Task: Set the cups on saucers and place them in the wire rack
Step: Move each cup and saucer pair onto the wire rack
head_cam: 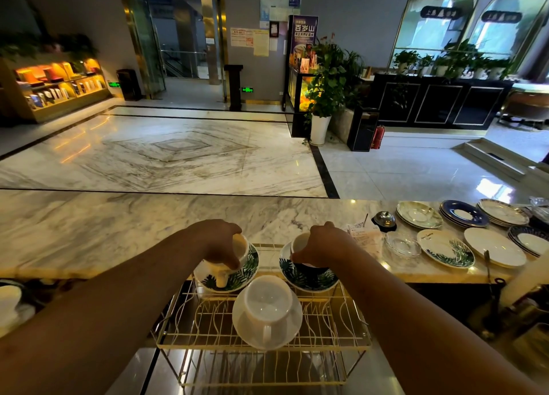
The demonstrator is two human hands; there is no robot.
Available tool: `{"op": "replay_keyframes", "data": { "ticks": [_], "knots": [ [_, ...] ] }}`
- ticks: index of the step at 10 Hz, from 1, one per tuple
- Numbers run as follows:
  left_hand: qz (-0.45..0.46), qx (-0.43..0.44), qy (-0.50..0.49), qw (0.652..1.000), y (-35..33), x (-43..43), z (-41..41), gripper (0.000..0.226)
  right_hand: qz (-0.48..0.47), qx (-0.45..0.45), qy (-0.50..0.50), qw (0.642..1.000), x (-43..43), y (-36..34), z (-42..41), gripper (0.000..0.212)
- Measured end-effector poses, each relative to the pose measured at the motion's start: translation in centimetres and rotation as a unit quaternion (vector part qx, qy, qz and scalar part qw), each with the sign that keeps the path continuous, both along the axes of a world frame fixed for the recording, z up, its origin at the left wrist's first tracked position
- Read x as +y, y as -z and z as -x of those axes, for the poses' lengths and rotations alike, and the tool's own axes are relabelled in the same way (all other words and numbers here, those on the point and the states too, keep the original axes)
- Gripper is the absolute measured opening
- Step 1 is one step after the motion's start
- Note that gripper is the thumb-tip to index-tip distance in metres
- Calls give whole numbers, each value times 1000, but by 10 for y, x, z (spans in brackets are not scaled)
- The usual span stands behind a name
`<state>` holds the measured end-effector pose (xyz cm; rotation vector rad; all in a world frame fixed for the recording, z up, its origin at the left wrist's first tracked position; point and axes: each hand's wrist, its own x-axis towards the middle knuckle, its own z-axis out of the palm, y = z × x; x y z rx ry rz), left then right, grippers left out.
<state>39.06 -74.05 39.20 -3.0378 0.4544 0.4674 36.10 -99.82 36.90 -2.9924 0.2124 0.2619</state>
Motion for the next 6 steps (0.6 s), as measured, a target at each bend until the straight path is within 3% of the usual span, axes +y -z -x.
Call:
{"op": "replay_keyframes", "data": {
  "ticks": [2,3,4,5,6],
  "knots": [
    [-25,-14,8,1000,3,-4,4,105,9,10,2,1000,3,-4,4,93],
    [-19,-27,-6,999,4,-3,16,109,-20,4,14,1000,5,-10,17,102],
    [73,-46,-47,995,3,4,29,112,-68,-81,26,994,4,-12,37,103],
    [268,-227,-112,930,20,20,62,67,-207,-254,59,943,-7,2,77,60],
    [328,-296,-163,882,39,28,91,28,-271,-251,92,925,-9,21,104,38]
  ]
}}
